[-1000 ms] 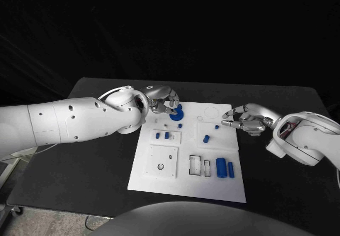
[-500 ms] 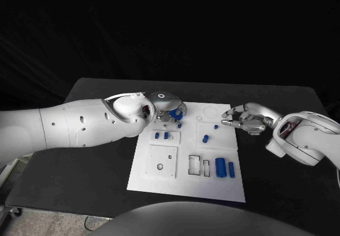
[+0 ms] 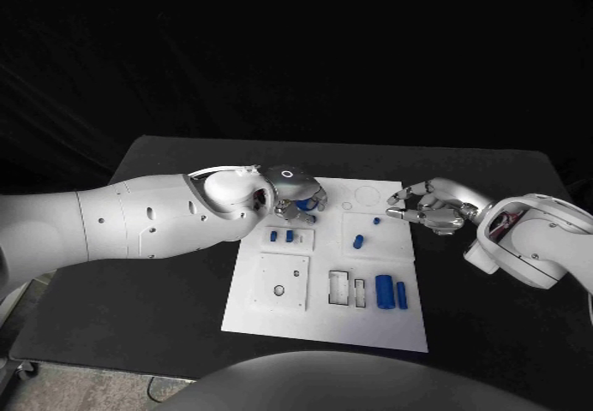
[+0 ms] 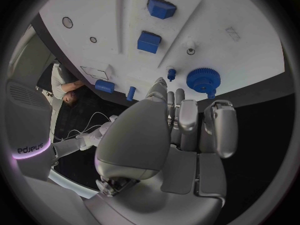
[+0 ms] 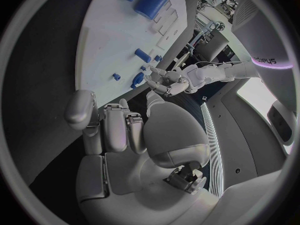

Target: Assemble the parts on the task board

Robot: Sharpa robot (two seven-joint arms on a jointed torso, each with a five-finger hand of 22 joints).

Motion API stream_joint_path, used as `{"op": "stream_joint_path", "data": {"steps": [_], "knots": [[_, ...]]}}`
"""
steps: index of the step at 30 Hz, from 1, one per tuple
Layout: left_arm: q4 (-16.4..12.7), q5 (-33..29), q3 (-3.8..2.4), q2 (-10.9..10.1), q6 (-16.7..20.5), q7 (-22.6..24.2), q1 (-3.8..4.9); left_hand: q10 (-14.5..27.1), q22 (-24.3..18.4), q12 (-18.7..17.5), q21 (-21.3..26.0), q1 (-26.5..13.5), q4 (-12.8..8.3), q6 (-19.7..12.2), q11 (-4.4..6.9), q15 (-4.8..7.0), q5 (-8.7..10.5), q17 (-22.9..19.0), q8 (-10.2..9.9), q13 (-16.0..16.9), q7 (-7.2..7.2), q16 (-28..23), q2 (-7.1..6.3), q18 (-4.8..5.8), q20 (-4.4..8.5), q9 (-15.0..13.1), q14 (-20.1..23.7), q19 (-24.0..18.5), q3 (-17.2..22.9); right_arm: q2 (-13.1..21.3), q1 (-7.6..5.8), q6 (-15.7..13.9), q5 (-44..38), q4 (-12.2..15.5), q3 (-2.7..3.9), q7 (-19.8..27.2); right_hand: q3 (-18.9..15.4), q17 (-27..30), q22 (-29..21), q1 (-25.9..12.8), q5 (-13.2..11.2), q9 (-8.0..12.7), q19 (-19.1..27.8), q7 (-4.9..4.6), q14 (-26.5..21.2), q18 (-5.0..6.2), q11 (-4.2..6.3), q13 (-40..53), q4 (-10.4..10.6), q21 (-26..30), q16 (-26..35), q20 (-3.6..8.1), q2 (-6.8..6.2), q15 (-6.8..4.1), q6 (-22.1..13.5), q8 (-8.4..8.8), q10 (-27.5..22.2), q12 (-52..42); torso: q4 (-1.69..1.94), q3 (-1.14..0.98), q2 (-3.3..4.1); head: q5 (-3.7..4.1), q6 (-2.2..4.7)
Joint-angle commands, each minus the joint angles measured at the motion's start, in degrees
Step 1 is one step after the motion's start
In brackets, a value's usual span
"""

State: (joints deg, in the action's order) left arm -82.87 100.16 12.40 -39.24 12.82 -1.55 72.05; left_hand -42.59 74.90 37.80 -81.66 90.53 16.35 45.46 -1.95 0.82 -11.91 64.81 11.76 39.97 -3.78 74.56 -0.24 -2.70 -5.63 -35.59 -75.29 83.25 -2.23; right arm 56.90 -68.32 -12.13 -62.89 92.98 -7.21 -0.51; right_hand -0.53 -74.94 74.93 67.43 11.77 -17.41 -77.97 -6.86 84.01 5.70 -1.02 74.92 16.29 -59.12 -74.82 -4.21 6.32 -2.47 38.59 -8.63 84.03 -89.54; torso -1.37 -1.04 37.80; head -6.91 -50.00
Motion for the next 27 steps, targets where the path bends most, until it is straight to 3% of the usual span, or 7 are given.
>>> {"op": "stream_joint_path", "data": {"steps": [1, 16, 27], "knots": [[0.29, 1.15, -0.03, 0.33, -2.38, -0.87, -0.23, 0.77, 12.02, -1.16, -0.02, -0.01, 0.08, 0.31, -0.41, -0.18, -0.75, -0.63, -0.39, -1.12, 0.23, -0.01, -0.67, 0.37, 0.14, 0.79, 0.29, 0.32, 0.87, 0.05, 0.05, 0.19, -0.15, 0.09, 0.0, 0.45, 0.06, -4.77, 2.9, 0.63, 0.34, 0.05, 0.48, 0.09, 0.46, 0.72, -0.54, 14.22, -0.18, 0.35, 0.44, 0.01, 0.06, 0.44, 0.3, -0.33, 4.6, 0.4, -0.03, 0.01, -0.04, 0.09, 0.0], [2.58, 1.17, -0.09, 2.35, -2.98, -1.25, -1.71, 0.9, 12.05, -2.81, -0.05, -0.21, -0.11, 2.98, -0.57, -0.29, -1.87, -1.76, 0.49, -4.01, 0.29, 0.19, -1.09, 0.39, 0.07, 2.15, 0.5, 0.4, 3.27, 0.05, 0.06, 0.06, -0.13, 0.01, 0.0, 0.6, 0.04, -4.62, 2.76, 0.65, 0.38, 0.06, 0.63, 0.09, 0.38, 0.8, -0.54, 14.1, -0.15, 0.74, 0.66, 0.01, 0.03, 0.44, 0.3, -0.34, 4.4, 0.52, 0.05, 0.03, 0.0, 0.23, 0.0], [4.25, 0.72, -0.12, 3.39, -2.82, -1.23, -2.16, -0.24, 12.05, -3.08, -0.05, 0.49, -0.33, 3.87, -0.37, -0.14, -2.72, -2.7, 0.77, -5.46, 0.03, 0.14, -0.91, 0.39, 0.13, 2.84, 0.78, 0.43, 5.41, 0.13, 0.06, 0.22, -0.12, 0.05, 0.0, 0.5, 0.04, -4.51, 2.68, 0.67, 0.41, 0.07, 0.71, 0.08, 0.31, 0.84, -0.54, 14.03, -0.15, 0.94, 0.83, 0.01, 0.03, 0.45, 0.3, -0.33, 4.29, 0.59, 0.01, 0.02, -0.02, 0.3, 0.0]]}}
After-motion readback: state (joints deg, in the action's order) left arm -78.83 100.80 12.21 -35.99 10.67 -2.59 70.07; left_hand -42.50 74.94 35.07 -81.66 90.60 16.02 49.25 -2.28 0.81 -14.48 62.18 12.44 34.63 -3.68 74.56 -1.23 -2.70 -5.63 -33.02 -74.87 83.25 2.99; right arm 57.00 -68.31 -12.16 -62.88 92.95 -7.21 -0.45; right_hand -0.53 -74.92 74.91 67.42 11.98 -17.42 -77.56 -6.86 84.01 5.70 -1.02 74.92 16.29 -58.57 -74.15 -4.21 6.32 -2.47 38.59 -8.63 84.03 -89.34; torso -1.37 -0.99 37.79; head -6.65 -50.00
